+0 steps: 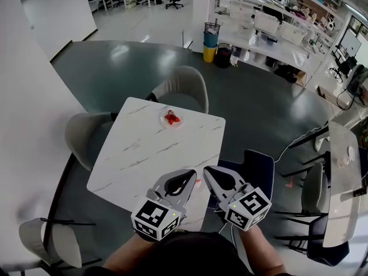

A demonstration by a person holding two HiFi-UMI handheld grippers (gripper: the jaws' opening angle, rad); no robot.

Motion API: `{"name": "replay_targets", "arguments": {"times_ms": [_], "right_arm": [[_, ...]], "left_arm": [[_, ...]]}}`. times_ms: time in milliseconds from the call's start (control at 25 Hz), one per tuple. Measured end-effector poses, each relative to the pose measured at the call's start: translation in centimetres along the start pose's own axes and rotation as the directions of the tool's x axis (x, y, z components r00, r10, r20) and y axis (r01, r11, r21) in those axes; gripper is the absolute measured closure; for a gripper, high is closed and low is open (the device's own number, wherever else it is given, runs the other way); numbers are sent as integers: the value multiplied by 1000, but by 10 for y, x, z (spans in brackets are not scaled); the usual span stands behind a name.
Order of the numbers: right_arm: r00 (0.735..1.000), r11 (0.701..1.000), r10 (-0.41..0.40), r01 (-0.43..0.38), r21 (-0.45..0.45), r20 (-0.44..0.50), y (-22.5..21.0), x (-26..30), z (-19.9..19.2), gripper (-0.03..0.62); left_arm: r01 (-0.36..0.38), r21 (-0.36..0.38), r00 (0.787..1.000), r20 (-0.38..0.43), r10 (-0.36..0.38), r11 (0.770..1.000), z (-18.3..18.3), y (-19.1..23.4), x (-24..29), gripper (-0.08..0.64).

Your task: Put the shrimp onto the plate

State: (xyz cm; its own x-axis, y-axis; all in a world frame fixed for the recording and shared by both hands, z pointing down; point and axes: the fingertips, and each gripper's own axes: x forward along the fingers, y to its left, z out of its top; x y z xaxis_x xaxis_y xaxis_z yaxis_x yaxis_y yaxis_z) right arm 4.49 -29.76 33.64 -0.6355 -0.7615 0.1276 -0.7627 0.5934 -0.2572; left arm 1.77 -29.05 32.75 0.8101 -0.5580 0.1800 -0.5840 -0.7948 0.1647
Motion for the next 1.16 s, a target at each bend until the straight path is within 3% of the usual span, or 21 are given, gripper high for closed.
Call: {"name": "replay_targets", "arguments": {"times_ms": [1160], "right_arm": [[1000, 1000, 3, -3, -27, -20, 3, -1, -1, 591]], "left_arm": [[-10, 9, 1000, -4, 10, 1000, -4, -6, 1, 551]]}}
